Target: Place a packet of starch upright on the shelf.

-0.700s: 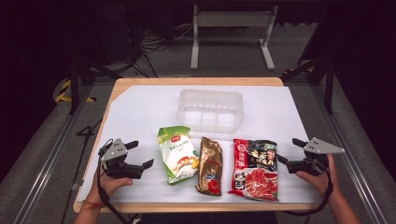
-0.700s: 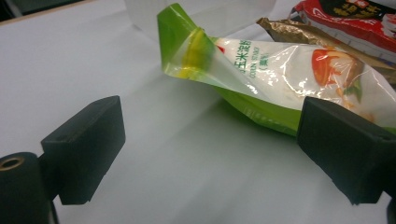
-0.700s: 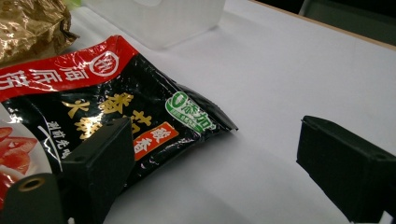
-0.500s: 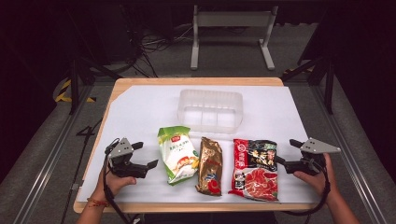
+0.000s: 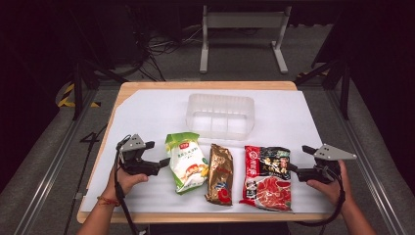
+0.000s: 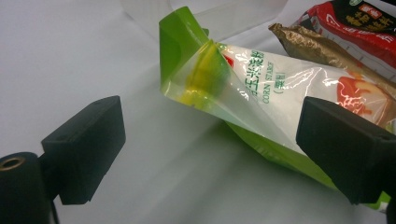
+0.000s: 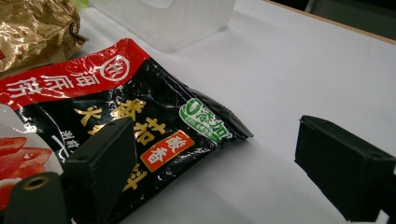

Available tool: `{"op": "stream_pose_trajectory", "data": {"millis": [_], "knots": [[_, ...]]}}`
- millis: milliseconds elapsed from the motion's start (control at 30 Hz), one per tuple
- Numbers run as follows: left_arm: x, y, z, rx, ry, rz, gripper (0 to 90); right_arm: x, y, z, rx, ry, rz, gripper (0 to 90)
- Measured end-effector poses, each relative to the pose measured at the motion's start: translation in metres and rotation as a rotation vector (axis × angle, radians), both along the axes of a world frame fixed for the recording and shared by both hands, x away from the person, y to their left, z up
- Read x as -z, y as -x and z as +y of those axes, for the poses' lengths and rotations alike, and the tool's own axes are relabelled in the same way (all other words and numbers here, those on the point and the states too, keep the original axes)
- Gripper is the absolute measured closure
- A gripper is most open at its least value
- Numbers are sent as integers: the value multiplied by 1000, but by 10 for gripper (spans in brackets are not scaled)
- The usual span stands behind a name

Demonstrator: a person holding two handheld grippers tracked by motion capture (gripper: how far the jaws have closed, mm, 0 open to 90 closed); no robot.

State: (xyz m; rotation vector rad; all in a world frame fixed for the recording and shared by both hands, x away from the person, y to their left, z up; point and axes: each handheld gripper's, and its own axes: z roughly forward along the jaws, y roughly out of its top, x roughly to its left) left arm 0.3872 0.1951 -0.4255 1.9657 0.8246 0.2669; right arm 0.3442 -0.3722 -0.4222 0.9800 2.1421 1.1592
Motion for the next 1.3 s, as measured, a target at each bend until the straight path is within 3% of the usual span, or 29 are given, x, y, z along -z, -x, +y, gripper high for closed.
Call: {"op": "stream_pose_trajectory", "data": {"millis": [167,300,500,567,600,667,733,767,867,900,933,967,1000,1067,1167,1200,1233,1300], "knots": [[7,-11,-10,16,-34,48,85,-8,0,5,-6,-3,-5,129],[9,-19,-16,1,-41,78,66,-15,-2,16,-24,20,-4,129],[14,-31,-24,19,-36,137,65,-26,-13,31,-52,7,55,132],[17,-36,-28,23,-17,158,72,-26,-17,36,-48,-2,73,134],[21,-41,-34,38,-4,186,73,-25,-19,39,-55,-14,87,135],[22,-43,-37,36,9,197,68,-25,-21,42,-51,-12,94,137],[24,-46,-38,45,21,208,75,-24,-24,48,-54,11,89,138],[26,-49,-37,51,44,242,81,-22,-23,51,-58,5,72,138],[29,-49,-36,64,80,263,146,-19,-21,53,-62,22,55,138],[31,-50,-36,70,109,289,146,-17,-20,54,-72,37,46,140],[30,-50,-36,113,119,288,242,-13,-19,54,-90,60,51,140],[30,-50,-36,113,119,288,290,-12,-18,53,-90,54,50,140],[28,-49,-37,119,106,273,290,-12,-18,53,-90,54,50,140],[24,-46,-38,152,103,266,513,-10,-18,48,-80,52,43,136],[22,-43,-40,163,98,260,639,-8,-18,46,-75,61,39,135],[20,-42,-41,159,91,258,639,-7,-18,44,-78,56,43,135],[18,-40,-44,162,76,247,723,-6,-18,41,-70,56,42,135],[16,-39,-45,166,59,232,746,-5,-18,39,-67,55,44,135]]}}
